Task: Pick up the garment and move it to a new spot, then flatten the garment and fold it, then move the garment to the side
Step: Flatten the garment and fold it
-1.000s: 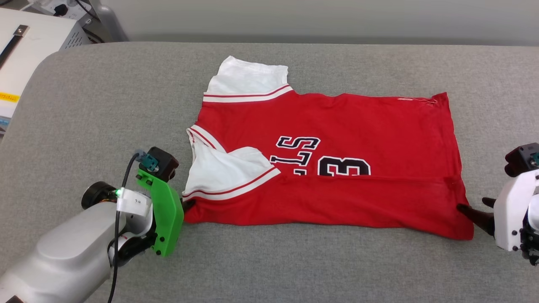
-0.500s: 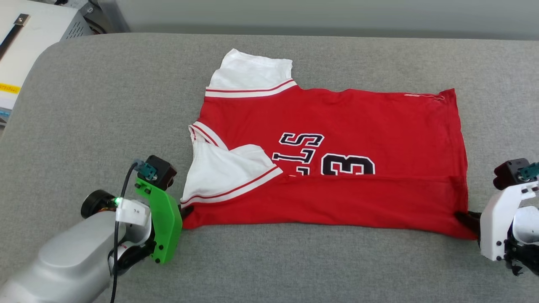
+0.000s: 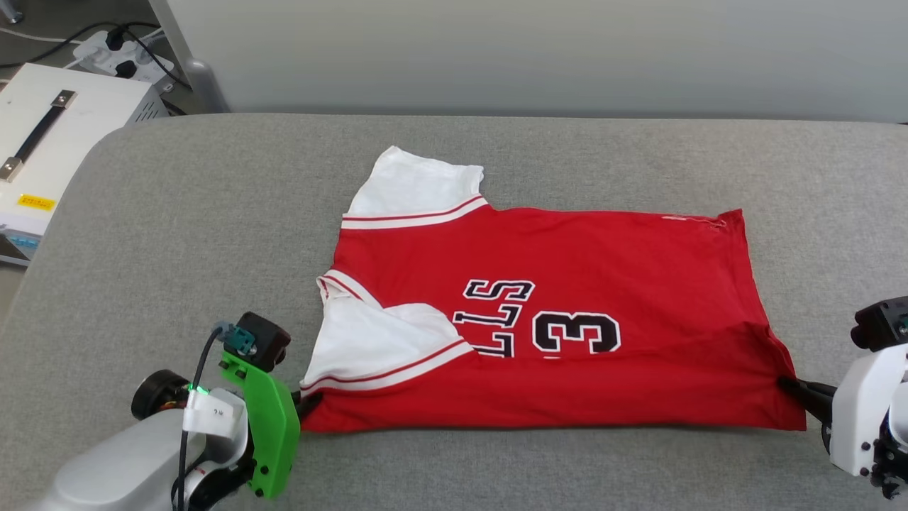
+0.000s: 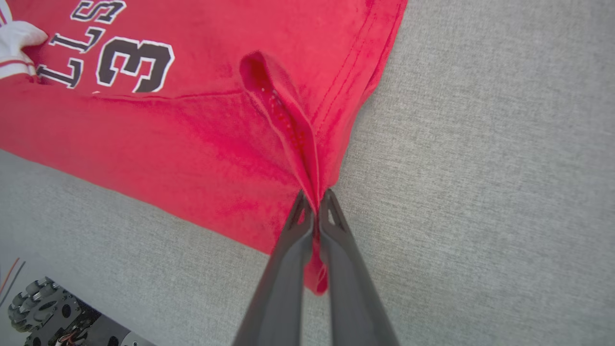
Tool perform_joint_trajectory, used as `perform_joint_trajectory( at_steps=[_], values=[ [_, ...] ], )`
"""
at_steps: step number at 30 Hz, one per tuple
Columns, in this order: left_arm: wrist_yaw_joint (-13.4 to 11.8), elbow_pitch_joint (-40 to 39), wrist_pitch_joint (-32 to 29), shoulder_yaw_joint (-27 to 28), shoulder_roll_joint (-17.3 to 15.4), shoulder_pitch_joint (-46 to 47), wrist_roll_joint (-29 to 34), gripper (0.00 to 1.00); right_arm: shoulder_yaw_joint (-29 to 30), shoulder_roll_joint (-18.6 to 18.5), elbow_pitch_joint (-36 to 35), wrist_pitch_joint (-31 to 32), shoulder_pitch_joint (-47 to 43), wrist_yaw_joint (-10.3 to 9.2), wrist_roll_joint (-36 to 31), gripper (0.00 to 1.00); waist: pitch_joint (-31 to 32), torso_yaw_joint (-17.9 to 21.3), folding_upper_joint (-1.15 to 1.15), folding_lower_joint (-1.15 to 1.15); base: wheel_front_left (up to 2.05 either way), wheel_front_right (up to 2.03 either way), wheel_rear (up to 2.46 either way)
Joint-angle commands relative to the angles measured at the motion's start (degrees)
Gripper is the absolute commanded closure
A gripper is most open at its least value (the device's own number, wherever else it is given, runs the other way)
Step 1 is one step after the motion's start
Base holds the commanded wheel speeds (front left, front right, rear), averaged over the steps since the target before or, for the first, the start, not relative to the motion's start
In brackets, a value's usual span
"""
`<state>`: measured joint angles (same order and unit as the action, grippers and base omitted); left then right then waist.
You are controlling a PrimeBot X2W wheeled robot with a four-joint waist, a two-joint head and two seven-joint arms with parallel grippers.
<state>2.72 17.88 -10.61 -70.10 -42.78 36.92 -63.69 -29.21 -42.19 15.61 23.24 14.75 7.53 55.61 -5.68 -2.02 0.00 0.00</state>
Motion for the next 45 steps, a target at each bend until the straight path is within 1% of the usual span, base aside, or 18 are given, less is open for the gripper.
perform_joint_trajectory(
  at_steps=[1, 6, 11, 13, 16, 20, 23, 24, 25, 26, 27, 28, 32, 36, 39, 42, 45],
  values=[
    [-0.8, -0.9, 0.3, -0.1, -0.8, -1.4, -0.6, 1.00, 0.6, -0.8, -0.9, -0.3, -1.6, -0.04, 0.6, 1.00, 0.8, -0.1, 0.00, 0.00, 0.00, 0.00, 0.00],
    [-3.0, -5.0, 0.5, -0.3, -2.7, -3.9, -0.9, 1.00, 3.6, -2.4, -3.7, 0.6, -5.8, -0.04, 1.3, 1.00, 1.0, 0.0, 0.00, 0.00, 0.00, 0.00, 0.00],
    [-4.5, -7.1, 0.6, -0.4, -3.3, -5.4, -1.3, 1.00, 6.5, -2.3, -4.6, 2.1, -8.4, -0.04, 1.0, 1.00, -0.2, 0.1, 0.00, 0.00, 0.00, 0.00, 0.00],
    [-4.7, -7.1, 0.6, -0.2, -2.9, -5.7, -1.9, 1.00, 6.9, -1.7, -4.4, 2.8, -8.8, -0.04, 0.0, 1.00, -0.9, 0.1, 0.00, 0.00, 0.00, 0.00, 0.00],
    [-4.9, -5.8, 0.5, -0.3, -2.3, -5.9, -2.0, 1.00, 7.5, 0.5, -2.8, 3.7, -8.3, -0.04, -0.9, 1.00, -2.3, 0.3, 0.00, 0.00, 0.00, 0.00, 0.00],
    [-4.3, -3.2, 0.3, -0.3, -0.7, -6.2, -2.9, 1.00, 7.3, 2.5, 0.7, 3.9, -7.2, -0.04, -3.7, 1.00, -3.5, 0.3, 0.00, 0.00, 0.00, 0.00, 0.00],
    [-3.7, -1.1, 0.6, -0.4, 0.3, -6.3, -2.9, 1.00, 7.4, 4.5, 2.5, 2.6, -6.8, -0.04, -4.0, 1.00, -3.7, 0.2, 0.00, 0.00, 0.00, 0.00, 0.00],
    [-3.6, -0.6, 0.9, -0.3, 0.5, -6.4, -3.2, 0.92, 7.5, 4.9, 2.7, 2.0, -6.8, -0.04, -3.9, 1.00, -3.6, 0.2, 0.00, 0.00, 0.00, 0.00, 0.00],
    [-3.5, -0.2, 1.3, -0.1, 0.6, -6.5, -3.4, 0.59, 7.7, 5.3, 2.8, 1.2, -6.9, -0.04, -3.9, 1.00, -3.3, 0.1, 0.00, 0.00, 0.00, 0.00, 0.00],
    [-3.5, 0.1, 1.8, 0.1, 0.6, -6.5, -3.2, 0.00, 7.8, 5.5, 2.9, 0.6, -7.0, -0.04, -3.9, 0.98, -3.0, 0.1, 0.00, 0.00, 0.00, 0.00, 0.00],
    [-3.7, 0.3, 2.4, 0.3, 0.4, -6.5, -3.0, 0.00, 8.0, 5.6, 2.9, -0.1, -7.1, -0.04, -4.1, 0.68, -2.6, 0.0, 0.00, 0.00, 0.00, 0.00, 0.00],
    [-3.7, 0.4, 3.0, 0.4, 0.1, -6.4, -2.8, 0.00, 8.3, 5.6, 2.7, -0.9, -7.2, -0.04, -4.2, 0.00, -2.2, 0.0, 0.00, 0.00, 0.00, 0.00, 0.00],
    [-4.3, -1.0, 5.5, 2.3, -1.4, -5.8, -2.9, 0.00, 10.2, 5.9, 0.5, -5.1, -8.0, -0.04, -4.7, 0.00, -0.8, -0.2, 0.00, 0.00, 0.00, 0.00, 0.00],
    [-5.5, -3.4, 9.0, 5.1, -3.6, -4.0, -2.1, 0.00, 12.8, 6.2, -2.7, -10.2, -8.2, -0.04, -7.0, 0.00, 0.0, 0.1, 0.00, 0.00, 0.00, 0.00, 0.00],
    [-6.8, -5.2, 11.1, 7.1, -5.2, -1.8, -1.0, 0.00, 14.8, 7.3, -5.3, -13.7, -7.9, -0.04, -9.3, 0.00, 0.0, 0.6, 0.00, 0.00, 0.00, 0.00, 0.00],
    [-8.1, -5.7, 12.8, 8.7, -5.8, 1.2, 0.9, 0.00, 16.4, 8.3, -8.3, -16.4, -7.2, -0.04, -11.8, 0.00, -0.9, 1.3, 0.00, 0.00, 0.00, 0.00, 0.00],
    [-8.4, -5.6, 13.6, 10.3, -4.9, 5.1, 2.0, 0.00, 19.1, 9.8, -11.5, -19.4, -6.6, -0.04, -15.1, 0.00, -2.6, 2.0, 0.00, 0.00, 0.00, 0.00, 0.00]
  ],
)
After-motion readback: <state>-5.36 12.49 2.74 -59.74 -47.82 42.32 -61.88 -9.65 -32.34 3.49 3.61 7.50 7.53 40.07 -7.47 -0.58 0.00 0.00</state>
